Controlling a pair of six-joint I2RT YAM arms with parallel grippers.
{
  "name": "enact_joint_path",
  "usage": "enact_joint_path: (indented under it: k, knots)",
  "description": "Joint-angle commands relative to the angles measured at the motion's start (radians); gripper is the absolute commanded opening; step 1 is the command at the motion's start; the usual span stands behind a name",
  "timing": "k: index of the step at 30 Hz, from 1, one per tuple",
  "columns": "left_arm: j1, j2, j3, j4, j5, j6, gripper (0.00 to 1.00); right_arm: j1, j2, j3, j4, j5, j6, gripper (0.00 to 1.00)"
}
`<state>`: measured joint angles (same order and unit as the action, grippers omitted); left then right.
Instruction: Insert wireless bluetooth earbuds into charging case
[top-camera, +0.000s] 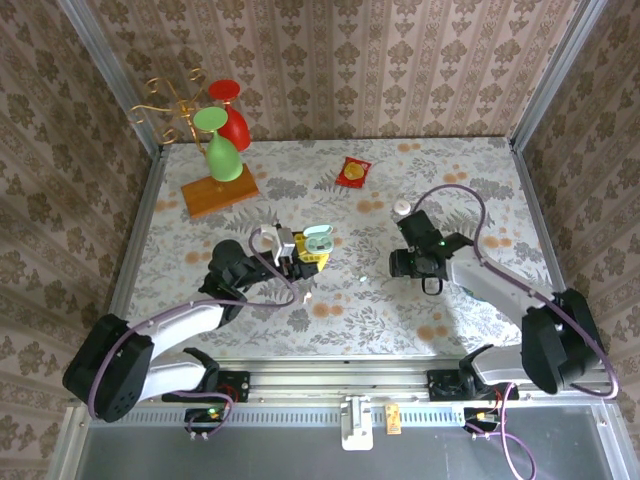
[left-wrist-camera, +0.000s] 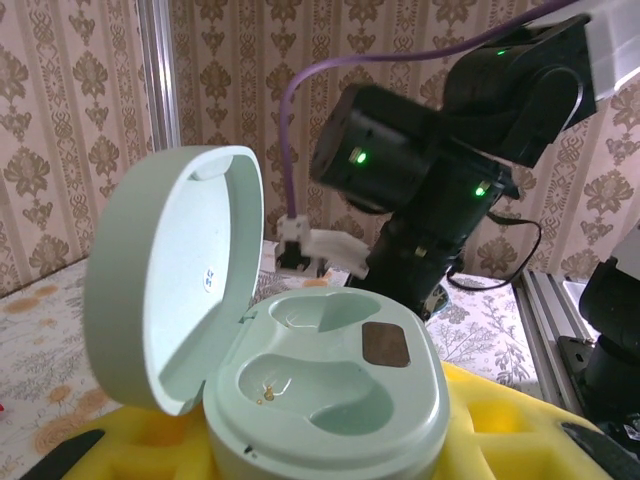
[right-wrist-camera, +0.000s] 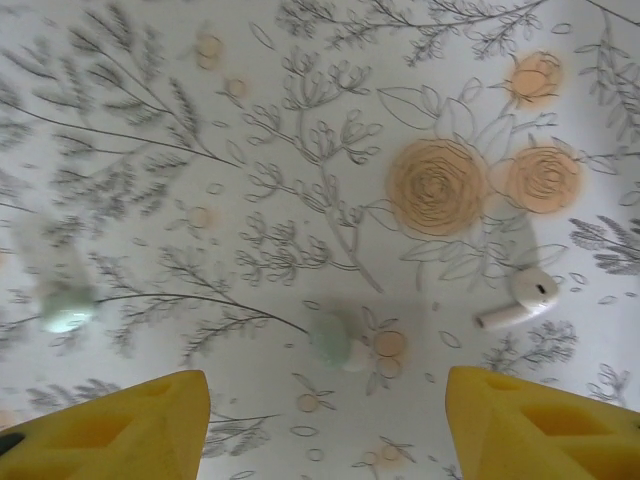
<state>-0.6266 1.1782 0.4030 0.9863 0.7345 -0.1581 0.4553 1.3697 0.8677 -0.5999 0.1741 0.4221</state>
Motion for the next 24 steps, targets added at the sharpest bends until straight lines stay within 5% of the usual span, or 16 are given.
enact_joint_path:
  k: [1,7,24]
  knots:
    - [0.007,-0.048,-0.015,-0.019,-0.008,0.012,0.25,0.039,0.084,0.081,-0.145,0.189,-0.02,0.61]
    - [0.007,-0.084,-0.018,-0.065,-0.015,0.034,0.25,0.118,0.215,0.159,-0.238,0.297,-0.06,0.46]
    - [0.007,-0.087,-0.029,-0.067,-0.019,0.044,0.25,0.181,0.447,0.275,-0.316,0.304,-0.075,0.34]
